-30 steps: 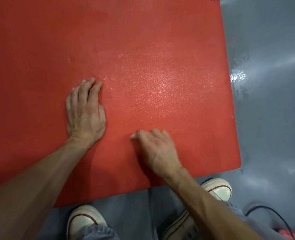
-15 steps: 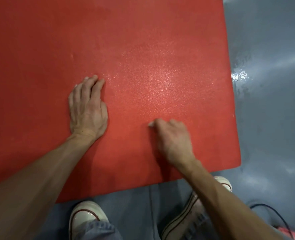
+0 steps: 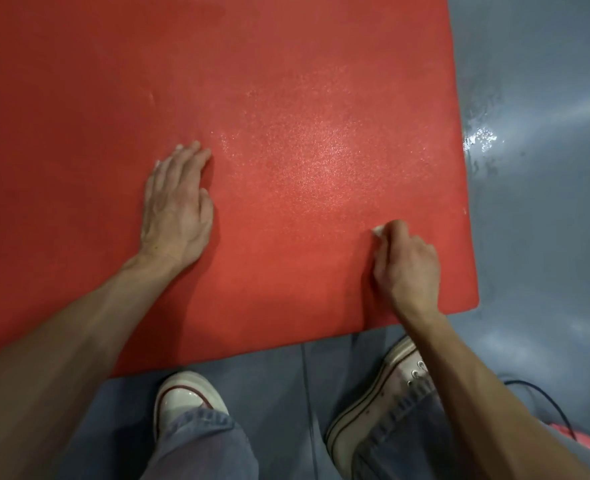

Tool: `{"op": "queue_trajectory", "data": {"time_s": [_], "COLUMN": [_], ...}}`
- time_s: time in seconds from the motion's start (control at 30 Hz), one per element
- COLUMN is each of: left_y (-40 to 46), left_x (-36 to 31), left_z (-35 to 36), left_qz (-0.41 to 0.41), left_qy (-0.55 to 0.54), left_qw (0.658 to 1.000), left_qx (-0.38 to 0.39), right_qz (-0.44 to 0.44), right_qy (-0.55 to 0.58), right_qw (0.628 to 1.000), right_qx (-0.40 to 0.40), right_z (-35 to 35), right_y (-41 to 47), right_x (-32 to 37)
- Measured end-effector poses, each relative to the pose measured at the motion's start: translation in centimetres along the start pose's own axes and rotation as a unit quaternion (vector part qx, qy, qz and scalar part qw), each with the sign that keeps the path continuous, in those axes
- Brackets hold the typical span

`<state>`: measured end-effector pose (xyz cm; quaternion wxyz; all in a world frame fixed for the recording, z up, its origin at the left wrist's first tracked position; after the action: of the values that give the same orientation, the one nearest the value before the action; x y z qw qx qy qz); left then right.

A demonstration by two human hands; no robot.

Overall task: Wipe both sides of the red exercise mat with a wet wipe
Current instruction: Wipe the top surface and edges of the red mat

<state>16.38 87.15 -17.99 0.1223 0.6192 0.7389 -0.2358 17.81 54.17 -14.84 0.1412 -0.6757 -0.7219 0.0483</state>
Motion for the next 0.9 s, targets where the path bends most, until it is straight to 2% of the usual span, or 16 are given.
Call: {"op": "queue_trajectory", "data": {"time_s": [0.07,0.1,0.13,0.2,0.23,0.27,0.33,0.43,0.53,0.6,0.67,0.7,0.73,0.77,0.83,0.9], "left_y": [-1.4,-2.3,-3.3,-5.5,-6.6,-7.7,-9.9,-12.0,-12.2,-12.1,-12.1,-12.1,-12.2,-12.3,-12.3,-12.3], "left_x": [0.1,-0.1,-0.5,-1.3,-1.6,-1.7,-1.5,-0.8,-0.7,-1.0,-0.7,-0.5,-0.4,-0.2,0.0,0.1], "left_z": [-0.3,-0.3,-0.2,0.2,0.5,0.7,1.1,1.4,1.3,1.3,1.2,1.2,1.3,1.3,1.2,1.3], "left_qz": [0.005,0.006,0.008,0.009,0.01,0.011,0.006,0.008,0.01,0.001,0.0,0.005,0.01,0.014,0.018,0.022], "left_qy": [-0.008,-0.01,-0.013,-0.023,-0.026,-0.028,-0.03,-0.023,-0.026,-0.033,-0.033,-0.031,-0.029,-0.027,-0.024,-0.019], "left_qw": [1.0,1.0,1.0,1.0,1.0,0.999,0.999,0.999,0.999,0.998,0.998,0.998,0.997,0.997,0.997,0.997], "left_qx": [0.0,0.001,0.003,0.007,0.011,0.016,0.024,0.04,0.044,0.045,0.05,0.056,0.064,0.072,0.076,0.074], "right_qz": [0.06,0.045,0.0,-0.156,-0.218,-0.239,-0.178,0.012,0.102,0.032,-0.137,-0.218,-0.261,-0.267,-0.167,0.003], "right_qy": [0.039,0.048,0.048,0.03,0.02,0.023,0.017,0.014,0.064,0.069,0.042,0.026,0.023,0.027,0.017,0.026], "right_qw": [0.997,0.998,0.999,0.986,0.973,0.967,0.983,1.0,0.992,0.997,0.988,0.972,0.96,0.96,0.985,1.0], "right_qx": [-0.025,-0.018,0.004,0.049,0.073,0.081,0.051,0.001,-0.029,0.003,0.059,0.082,0.098,0.083,0.043,0.013], "right_z": [0.3,1.1,2.0,3.3,3.8,3.5,2.5,0.3,0.6,2.1,3.5,4.0,3.9,3.5,2.3,0.9], "right_y": [-0.4,-1.3,-2.6,-5.6,-6.5,-6.4,-4.7,-2.2,-1.7,-2.5,-4.4,-5.6,-5.8,-5.5,-3.7,-2.3], "right_x": [1.6,4.0,7.0,12.4,13.2,12.6,8.7,1.7,3.3,8.7,14.2,15.1,14.6,12.9,7.9,2.7]}}
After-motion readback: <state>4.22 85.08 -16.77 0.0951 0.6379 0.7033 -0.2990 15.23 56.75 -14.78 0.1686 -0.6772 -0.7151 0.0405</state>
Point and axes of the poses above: each hand's wrist, its own y-axis towards the middle knuckle, its own z-axis out of the palm, x = y × z, the point moved 2 cm from there along y, towards the middle knuckle, and after that the axes turned 9 degrees about x, right-handed, at the moved point
